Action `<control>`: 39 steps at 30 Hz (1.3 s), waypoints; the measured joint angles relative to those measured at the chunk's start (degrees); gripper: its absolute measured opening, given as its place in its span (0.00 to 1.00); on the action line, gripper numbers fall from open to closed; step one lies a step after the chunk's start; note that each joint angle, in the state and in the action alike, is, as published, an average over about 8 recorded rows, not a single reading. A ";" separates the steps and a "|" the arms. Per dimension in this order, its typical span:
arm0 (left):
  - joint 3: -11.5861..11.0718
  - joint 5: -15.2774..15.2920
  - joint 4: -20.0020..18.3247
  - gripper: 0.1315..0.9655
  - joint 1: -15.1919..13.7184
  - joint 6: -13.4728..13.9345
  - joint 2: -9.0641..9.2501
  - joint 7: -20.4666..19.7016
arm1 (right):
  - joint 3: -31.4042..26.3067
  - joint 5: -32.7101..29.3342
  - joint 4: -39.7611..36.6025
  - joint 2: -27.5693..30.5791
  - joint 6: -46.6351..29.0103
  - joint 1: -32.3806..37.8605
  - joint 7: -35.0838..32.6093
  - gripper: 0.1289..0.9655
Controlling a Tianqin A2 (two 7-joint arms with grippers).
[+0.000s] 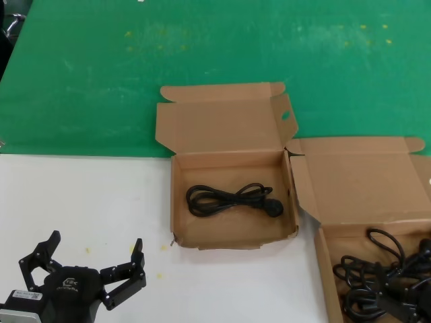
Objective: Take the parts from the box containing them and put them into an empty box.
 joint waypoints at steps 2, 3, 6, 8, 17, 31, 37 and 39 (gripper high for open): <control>0.00 0.00 0.00 1.00 0.00 0.00 0.00 0.00 | 0.00 0.00 0.00 0.00 0.00 0.00 0.00 1.00; 0.00 0.00 0.00 1.00 0.00 0.00 0.00 0.00 | 0.00 0.00 0.00 0.00 0.00 0.00 0.00 1.00; 0.00 0.00 0.00 1.00 0.00 0.00 0.00 0.00 | 0.00 0.00 0.00 0.00 0.00 0.00 0.00 1.00; 0.00 0.00 0.00 1.00 0.00 0.00 0.00 0.00 | 0.00 0.00 0.00 0.00 0.00 0.00 0.00 1.00; 0.00 0.00 0.00 1.00 0.00 0.00 0.00 0.00 | 0.00 0.00 0.00 0.00 0.00 0.00 0.00 1.00; 0.00 0.00 0.00 1.00 0.00 0.00 0.00 0.00 | 0.00 0.00 0.00 0.00 0.00 0.00 0.00 1.00; 0.00 0.00 0.00 1.00 0.00 0.00 0.00 0.00 | 0.00 0.00 0.00 0.00 0.00 0.00 0.00 1.00; 0.00 0.00 0.00 1.00 0.00 0.00 0.00 0.00 | 0.00 0.00 0.00 0.00 0.00 0.00 0.00 1.00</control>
